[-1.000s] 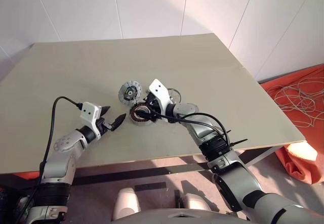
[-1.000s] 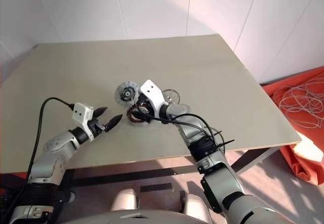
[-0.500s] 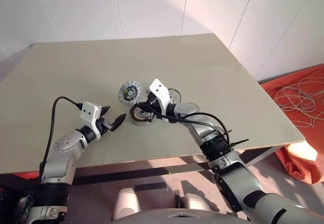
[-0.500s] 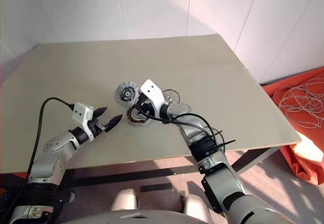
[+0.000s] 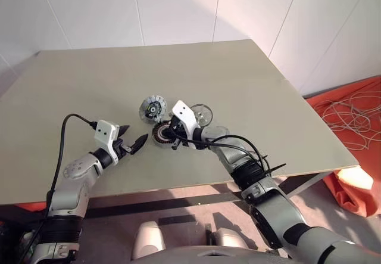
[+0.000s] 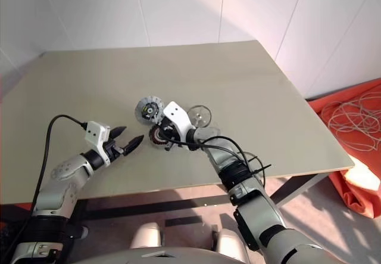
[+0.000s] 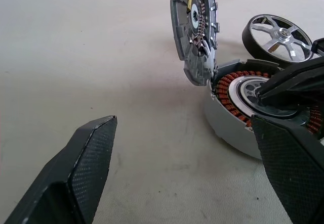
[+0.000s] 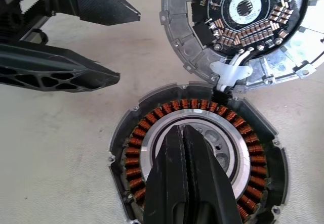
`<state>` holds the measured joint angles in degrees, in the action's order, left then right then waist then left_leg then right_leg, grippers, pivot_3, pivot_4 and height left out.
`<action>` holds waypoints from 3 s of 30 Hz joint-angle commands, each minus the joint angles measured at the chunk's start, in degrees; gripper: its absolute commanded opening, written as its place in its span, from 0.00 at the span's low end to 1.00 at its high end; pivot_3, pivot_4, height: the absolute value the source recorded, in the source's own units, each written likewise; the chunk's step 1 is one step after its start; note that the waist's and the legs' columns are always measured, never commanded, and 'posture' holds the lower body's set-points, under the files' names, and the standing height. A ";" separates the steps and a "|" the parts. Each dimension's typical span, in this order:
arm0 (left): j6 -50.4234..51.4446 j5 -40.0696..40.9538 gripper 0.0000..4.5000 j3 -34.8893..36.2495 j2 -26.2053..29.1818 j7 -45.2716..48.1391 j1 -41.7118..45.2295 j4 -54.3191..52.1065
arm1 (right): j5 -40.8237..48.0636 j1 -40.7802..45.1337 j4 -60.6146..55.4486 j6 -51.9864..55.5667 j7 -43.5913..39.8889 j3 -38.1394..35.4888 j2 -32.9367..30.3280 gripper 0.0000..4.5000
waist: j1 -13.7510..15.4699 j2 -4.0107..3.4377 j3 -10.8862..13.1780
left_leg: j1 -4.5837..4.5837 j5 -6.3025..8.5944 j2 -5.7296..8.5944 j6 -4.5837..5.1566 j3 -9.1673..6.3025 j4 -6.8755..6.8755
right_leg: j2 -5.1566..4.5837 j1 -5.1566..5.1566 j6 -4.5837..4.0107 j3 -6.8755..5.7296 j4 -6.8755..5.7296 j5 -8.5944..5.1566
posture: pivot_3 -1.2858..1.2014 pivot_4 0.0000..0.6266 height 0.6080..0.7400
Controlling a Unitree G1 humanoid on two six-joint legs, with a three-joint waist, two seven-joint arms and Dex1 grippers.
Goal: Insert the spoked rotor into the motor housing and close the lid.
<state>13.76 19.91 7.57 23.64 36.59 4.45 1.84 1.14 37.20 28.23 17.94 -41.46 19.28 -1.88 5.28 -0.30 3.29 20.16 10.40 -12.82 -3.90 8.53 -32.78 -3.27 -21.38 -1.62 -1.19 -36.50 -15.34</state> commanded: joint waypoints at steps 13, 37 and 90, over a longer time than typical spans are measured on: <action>-1.53 -0.12 1.00 0.56 0.54 0.67 1.31 0.00 | 0.78 2.33 -5.71 -0.28 -0.62 -1.11 -0.39 0.01 | 0.03 0.00 0.00 | 0.01 0.00 0.00 0.00 0.00 0.00 | 0.00 -0.01 0.00 0.00 0.00 0.00 | 0.52 0.00 1.00; -2.21 -0.65 1.00 0.59 0.44 0.61 1.46 0.37 | 0.14 1.30 -3.04 -1.93 0.31 -2.04 -0.90 0.01 | 0.05 0.00 0.00 | 0.01 0.00 0.01 0.00 0.00 0.00 | 0.00 0.00 -0.01 0.00 0.00 -0.01 | 0.52 0.00 1.00; -3.33 -1.77 1.00 -0.46 0.25 1.85 2.71 2.19 | 6.53 -0.34 -0.46 6.46 7.14 -18.14 -13.18 0.80 | 0.17 0.01 0.01 | 0.00 -0.01 0.02 0.00 0.02 -0.04 | -0.01 0.02 -0.03 0.00 -0.01 -0.01 | 0.52 0.00 1.00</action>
<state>11.42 18.47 6.81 23.13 38.49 6.76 5.93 6.85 35.27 28.08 25.21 -34.70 2.26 -15.14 5.46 -0.29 3.31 20.17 10.39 -12.80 -3.91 8.55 -32.82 -3.28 -21.36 -1.65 -1.20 -36.51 -15.35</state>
